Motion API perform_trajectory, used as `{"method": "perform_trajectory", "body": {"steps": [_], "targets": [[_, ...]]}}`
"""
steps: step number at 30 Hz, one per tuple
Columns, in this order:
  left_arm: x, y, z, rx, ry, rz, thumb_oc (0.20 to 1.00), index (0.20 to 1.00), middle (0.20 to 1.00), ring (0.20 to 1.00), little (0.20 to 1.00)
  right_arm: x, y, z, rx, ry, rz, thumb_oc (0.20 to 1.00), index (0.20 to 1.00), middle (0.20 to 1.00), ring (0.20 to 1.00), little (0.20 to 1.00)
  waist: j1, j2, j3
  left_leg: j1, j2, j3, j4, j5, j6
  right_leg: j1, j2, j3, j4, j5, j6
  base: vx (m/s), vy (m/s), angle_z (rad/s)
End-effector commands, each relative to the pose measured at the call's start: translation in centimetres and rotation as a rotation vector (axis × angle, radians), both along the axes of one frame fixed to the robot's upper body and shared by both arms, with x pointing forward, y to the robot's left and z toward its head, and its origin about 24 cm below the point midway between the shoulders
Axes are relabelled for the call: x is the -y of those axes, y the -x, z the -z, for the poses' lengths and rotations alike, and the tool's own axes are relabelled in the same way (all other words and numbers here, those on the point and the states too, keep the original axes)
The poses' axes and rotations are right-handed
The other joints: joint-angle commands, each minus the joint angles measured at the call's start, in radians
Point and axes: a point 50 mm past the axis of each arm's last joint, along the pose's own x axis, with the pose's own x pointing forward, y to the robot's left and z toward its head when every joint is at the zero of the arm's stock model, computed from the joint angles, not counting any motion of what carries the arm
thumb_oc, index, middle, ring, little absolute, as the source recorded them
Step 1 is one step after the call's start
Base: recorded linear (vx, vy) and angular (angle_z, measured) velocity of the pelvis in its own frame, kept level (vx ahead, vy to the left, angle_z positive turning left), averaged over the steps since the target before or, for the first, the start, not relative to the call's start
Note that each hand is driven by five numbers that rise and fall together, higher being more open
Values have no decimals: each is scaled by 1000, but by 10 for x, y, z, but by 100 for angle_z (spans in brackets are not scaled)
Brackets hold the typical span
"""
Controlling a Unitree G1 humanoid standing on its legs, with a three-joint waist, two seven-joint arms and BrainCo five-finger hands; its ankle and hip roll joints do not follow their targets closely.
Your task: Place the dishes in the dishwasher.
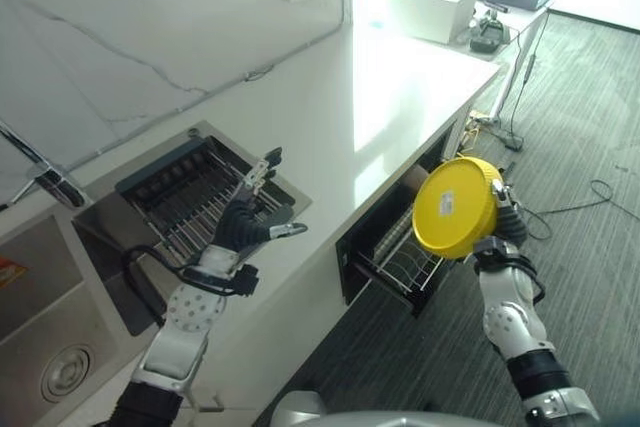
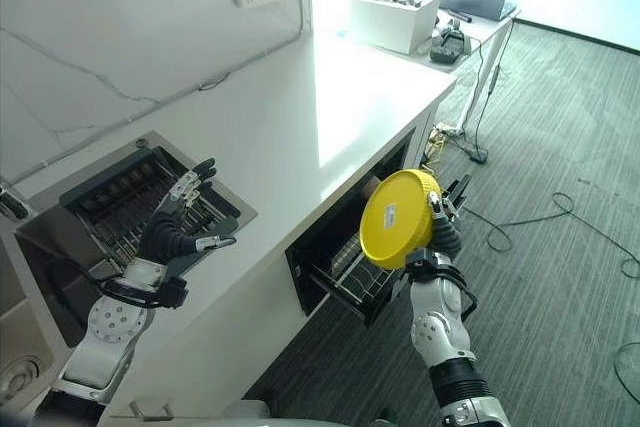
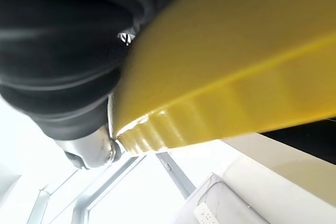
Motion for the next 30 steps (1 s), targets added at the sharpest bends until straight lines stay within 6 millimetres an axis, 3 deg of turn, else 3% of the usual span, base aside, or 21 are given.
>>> {"method": "perform_trajectory", "body": {"steps": [1,8,17,30], "targets": [[9,-5,-22,124,-39,68,1000,1000,1000,1000,1000,6,-21,-68,294,14,22,200,200,200,200,200,22,-5,3,-84,-13,-99,152,-85,29,-47,-98,9,147,-82,44,-18,-37,0],[18,-13,-31,170,-16,61,1000,1000,1000,1000,1000,10,-35,-90,324,62,9,200,200,200,200,200,-1,27,52,-150,-14,-107,157,-57,17,-109,-98,13,171,-85,32,-106,37,3],[31,-30,-61,336,31,46,1000,1000,1000,1000,1000,11,-66,-153,432,149,-19,200,200,200,200,200,-29,75,182,-294,-43,-89,173,-26,22,-295,-121,49,239,-77,25,-275,66,-8],[39,-35,-74,398,50,47,1000,1000,1000,1000,1000,11,-85,-160,385,288,-33,200,200,200,200,200,-23,105,224,-364,-56,-74,193,-13,31,-408,-139,64,310,-79,22,-60,25,0]]}}
